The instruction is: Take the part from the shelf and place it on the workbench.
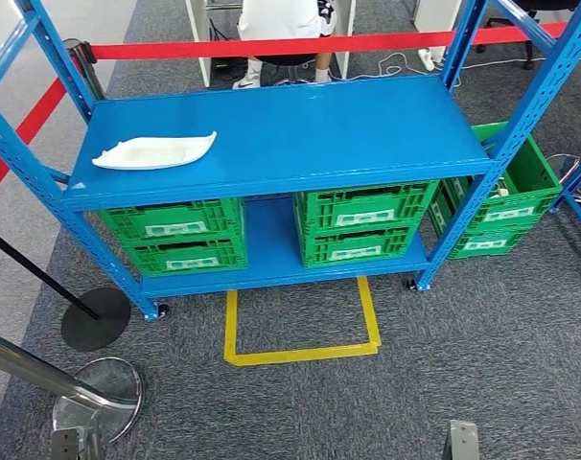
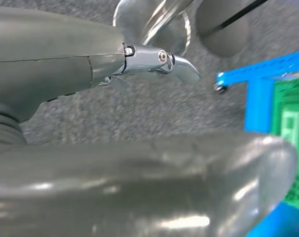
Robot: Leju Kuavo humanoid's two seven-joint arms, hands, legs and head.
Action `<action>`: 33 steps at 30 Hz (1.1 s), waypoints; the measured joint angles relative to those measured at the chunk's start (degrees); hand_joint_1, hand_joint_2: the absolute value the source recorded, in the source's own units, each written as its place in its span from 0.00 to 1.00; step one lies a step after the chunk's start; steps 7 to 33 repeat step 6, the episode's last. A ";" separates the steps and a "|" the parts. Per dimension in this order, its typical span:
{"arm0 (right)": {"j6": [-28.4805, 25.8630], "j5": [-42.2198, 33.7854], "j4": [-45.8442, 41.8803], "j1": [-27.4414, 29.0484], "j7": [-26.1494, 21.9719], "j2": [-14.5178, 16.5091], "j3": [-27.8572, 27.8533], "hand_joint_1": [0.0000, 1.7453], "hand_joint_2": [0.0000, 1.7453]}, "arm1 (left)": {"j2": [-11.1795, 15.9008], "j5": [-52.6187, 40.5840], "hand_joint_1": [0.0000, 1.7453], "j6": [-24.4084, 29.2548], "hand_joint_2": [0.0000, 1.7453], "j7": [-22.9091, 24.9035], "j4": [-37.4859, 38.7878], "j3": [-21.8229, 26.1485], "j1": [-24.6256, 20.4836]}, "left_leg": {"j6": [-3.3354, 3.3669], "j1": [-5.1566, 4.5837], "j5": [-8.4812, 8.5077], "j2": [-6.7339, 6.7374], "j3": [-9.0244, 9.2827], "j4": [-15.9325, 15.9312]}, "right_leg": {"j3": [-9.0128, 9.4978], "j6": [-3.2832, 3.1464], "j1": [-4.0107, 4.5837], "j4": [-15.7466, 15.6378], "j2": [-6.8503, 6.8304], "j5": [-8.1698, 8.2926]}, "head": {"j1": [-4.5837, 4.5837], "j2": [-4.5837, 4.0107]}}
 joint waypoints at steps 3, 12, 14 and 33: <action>1.29 -2.54 0.00 0.80 2.29 -0.79 2.86 0.00 0.00 | 0.85 1.43 0.00 0.09 0.00 2.55 1.04 -2.75 0.35 | 0.01 -0.01 -0.01 0.00 0.00 0.00 | 0.02 0.01 -0.01 -0.04 0.00 0.01 | -0.01 0.00; 2.45 -4.82 0.00 1.49 4.37 -1.50 5.53 0.00 0.00 | 1.66 2.74 0.00 0.15 0.00 4.84 2.04 -5.36 0.59 | 0.02 -0.01 -0.01 0.00 0.00 0.00 | 0.02 0.01 -0.01 -0.05 0.00 0.01 | -0.01 0.00; 2.45 -4.82 0.00 1.49 4.37 -1.50 5.53 0.00 0.00 | 1.66 2.74 0.00 0.15 0.00 4.84 2.04 -5.36 0.59 | 0.02 -0.01 -0.01 0.00 0.00 0.00 | 0.02 0.01 -0.01 -0.05 0.00 0.01 | -0.01 0.00; 2.45 -4.82 0.00 1.49 4.37 -1.50 5.53 0.00 0.00 | 1.66 2.74 0.00 0.15 0.00 4.84 2.04 -5.36 0.59 | 0.02 -0.01 -0.01 0.00 0.00 0.00 | 0.02 0.01 -0.01 -0.05 0.00 0.01 | -0.01 0.00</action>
